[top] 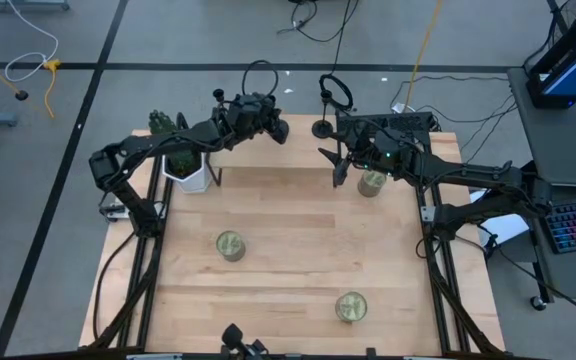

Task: Pick & Place candle stick holders
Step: Put the black candle holder on the shelf aligned with the other black candle holders, then put the middle left white scented candle on the shelf

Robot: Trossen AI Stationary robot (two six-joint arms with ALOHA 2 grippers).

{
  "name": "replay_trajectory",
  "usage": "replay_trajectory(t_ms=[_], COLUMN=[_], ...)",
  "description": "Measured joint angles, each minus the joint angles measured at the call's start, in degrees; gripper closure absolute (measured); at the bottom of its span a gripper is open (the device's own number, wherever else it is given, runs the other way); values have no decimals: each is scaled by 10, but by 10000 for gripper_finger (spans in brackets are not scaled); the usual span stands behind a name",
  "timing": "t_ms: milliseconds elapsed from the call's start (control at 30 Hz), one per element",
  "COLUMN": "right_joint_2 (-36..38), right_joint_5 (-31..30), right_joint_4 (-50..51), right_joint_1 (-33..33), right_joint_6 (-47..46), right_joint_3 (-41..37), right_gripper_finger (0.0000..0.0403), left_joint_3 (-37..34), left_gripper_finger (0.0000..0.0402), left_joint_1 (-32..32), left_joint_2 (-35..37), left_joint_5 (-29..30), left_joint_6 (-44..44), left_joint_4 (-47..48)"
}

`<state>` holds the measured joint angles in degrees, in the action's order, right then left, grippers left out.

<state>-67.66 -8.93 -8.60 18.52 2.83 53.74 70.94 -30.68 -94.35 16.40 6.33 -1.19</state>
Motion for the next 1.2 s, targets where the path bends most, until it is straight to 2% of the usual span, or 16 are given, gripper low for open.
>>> replay_trajectory(t_ms=[267, 600, 767, 967, 1200], right_joint_2=[0, 0, 0, 0, 0], right_joint_5=[0, 0, 0, 0, 0], right_joint_4=[-1, -1, -1, -1, -1], right_joint_1=[0, 0, 0, 0, 0], right_joint_6=[-1, -6, -6, -6, -6], right_joint_3=[0, 0, 0, 0, 0], right_gripper_finger=[179, 179, 179, 179, 179], left_joint_3=[-2, -2, -2, -2, -2], left_gripper_finger=[372, 261, 229, 222, 222], left_joint_1=[5, 9, 25, 55, 101], left_joint_2=[-1, -2, 5, 57, 159], left_joint_5=[2, 1, 0, 3, 21], left_joint_6=[2, -2, -2, -6, 2], left_joint_4=[0, 20, 45, 103, 158])
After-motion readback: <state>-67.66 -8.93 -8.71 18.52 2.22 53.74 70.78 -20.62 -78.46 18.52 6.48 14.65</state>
